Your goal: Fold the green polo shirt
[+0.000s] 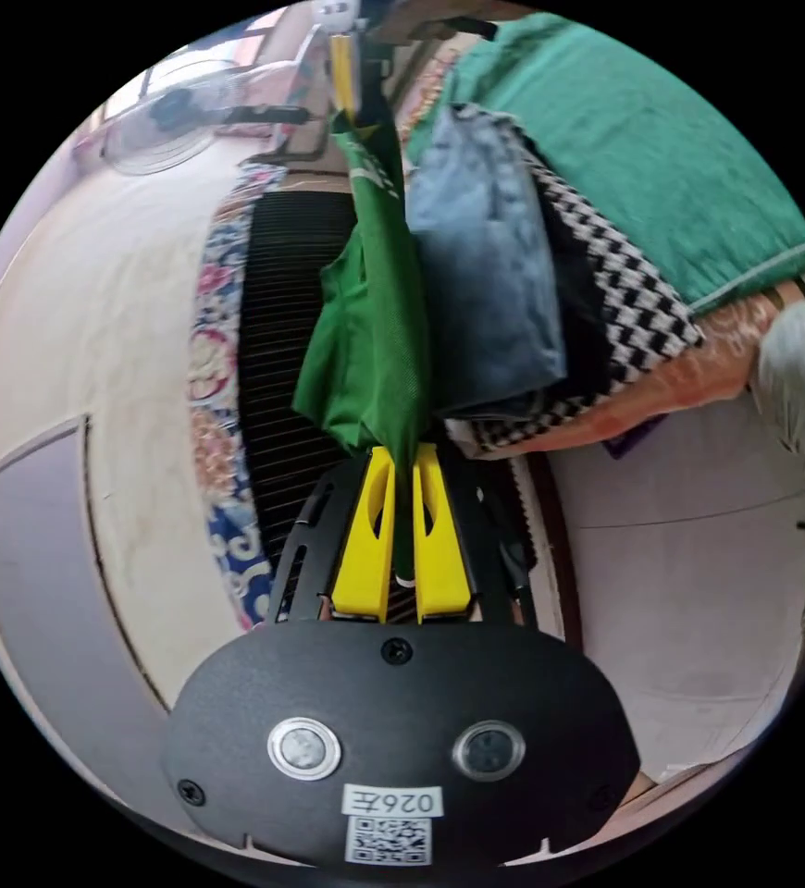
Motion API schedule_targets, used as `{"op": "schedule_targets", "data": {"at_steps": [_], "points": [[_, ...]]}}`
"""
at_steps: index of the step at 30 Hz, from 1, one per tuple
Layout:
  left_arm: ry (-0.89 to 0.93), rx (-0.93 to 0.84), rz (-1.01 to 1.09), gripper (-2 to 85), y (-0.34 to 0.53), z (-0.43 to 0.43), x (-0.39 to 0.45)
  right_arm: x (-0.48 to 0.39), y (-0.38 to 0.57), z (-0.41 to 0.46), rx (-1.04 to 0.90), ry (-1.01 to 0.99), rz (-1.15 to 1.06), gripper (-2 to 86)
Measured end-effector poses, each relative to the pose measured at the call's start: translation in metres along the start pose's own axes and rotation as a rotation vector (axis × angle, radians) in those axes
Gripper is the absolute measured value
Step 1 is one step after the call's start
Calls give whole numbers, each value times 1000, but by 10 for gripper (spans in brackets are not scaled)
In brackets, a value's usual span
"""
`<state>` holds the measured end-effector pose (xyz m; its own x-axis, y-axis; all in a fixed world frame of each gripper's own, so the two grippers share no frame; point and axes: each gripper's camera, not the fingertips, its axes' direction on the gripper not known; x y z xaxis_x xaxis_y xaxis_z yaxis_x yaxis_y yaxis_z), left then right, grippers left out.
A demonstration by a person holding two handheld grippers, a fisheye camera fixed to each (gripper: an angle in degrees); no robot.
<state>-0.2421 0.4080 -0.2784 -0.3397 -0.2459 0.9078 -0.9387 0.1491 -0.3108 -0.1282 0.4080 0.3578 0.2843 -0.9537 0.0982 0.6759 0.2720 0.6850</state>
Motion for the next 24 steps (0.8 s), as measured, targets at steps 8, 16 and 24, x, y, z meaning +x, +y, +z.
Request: {"op": "schedule_targets", "data": {"at_steps": [8,16,24], "points": [[-243,101,-141,46,58,-41,63,23,15,-21,-35,-64,124,-11],[-448,155,-151,-4,132,-76,145,8,-1,-131,-45,-70,181,-9],[-361,329,-400,-7,166,-91,59,-31,-46,-303,95,-29,211,-9]]}}
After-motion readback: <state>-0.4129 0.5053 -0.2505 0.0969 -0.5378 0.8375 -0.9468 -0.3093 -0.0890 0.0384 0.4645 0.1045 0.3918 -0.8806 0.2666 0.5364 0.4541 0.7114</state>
